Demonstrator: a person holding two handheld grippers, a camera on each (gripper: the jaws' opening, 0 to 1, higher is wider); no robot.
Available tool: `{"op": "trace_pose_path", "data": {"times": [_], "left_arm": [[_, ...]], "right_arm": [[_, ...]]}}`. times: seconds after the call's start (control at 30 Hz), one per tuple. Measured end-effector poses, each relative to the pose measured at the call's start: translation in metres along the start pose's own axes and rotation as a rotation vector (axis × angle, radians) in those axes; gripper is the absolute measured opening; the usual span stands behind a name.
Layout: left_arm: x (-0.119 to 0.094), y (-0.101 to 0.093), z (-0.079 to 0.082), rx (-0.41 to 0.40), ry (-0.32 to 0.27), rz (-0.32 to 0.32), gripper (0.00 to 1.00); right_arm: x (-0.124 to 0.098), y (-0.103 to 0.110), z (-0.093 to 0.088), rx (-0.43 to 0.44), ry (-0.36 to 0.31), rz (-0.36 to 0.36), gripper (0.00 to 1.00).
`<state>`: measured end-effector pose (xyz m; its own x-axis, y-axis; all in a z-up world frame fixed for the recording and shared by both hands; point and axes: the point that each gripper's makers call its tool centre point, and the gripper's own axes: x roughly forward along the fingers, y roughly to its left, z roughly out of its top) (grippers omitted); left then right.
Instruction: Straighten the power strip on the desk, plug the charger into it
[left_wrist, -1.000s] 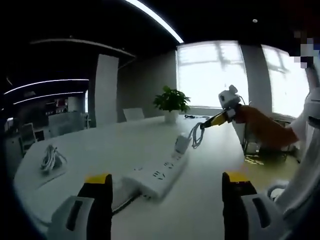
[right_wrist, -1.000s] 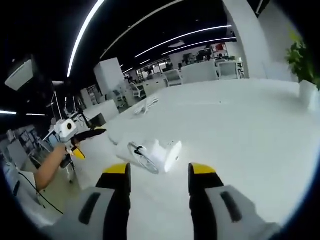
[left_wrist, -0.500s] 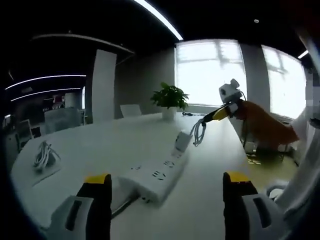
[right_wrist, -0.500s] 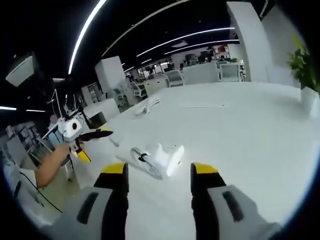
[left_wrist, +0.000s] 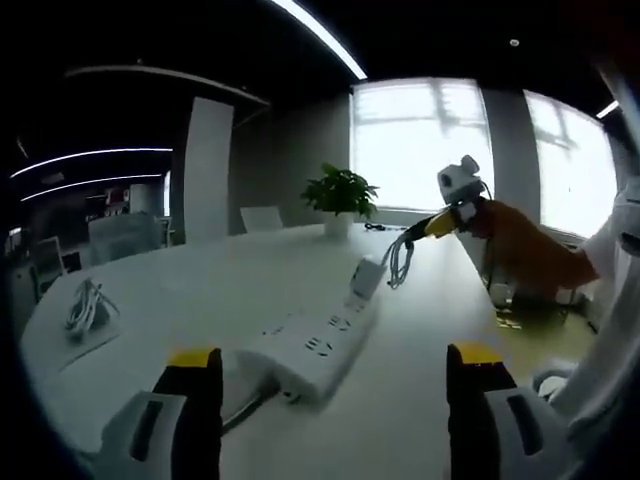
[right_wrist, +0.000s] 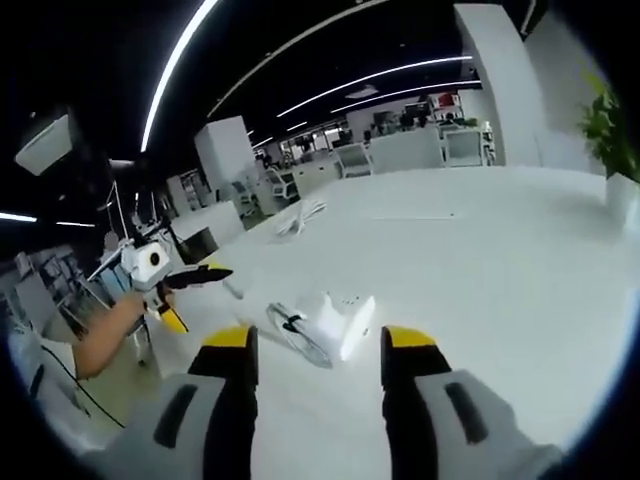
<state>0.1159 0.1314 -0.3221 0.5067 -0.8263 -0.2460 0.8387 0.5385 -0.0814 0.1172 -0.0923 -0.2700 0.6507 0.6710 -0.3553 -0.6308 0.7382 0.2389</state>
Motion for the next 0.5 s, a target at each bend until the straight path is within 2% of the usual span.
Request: {"op": "trace_pose_path", "data": {"times": [0.17,0.33,0.5], "left_arm": [[0.007,0.004,-0.004,0.002,0.004,0.009,0.93],[0.016,0.007,-0.008,-0.002,0.004,0.006,0.93],[0.025,0.015,-0.013,0.017,0.013,0.021,0.92]], "right_arm": [[0.007,-0.002,-0.003,-0.009,0.003,-0.014,0.46],[0.016,0.002,-0.008,-0.032,0.033,-0.022,0.46],[0.021,0.008,-0.002,-0.028,0.056,-0.029,0.48]]}}
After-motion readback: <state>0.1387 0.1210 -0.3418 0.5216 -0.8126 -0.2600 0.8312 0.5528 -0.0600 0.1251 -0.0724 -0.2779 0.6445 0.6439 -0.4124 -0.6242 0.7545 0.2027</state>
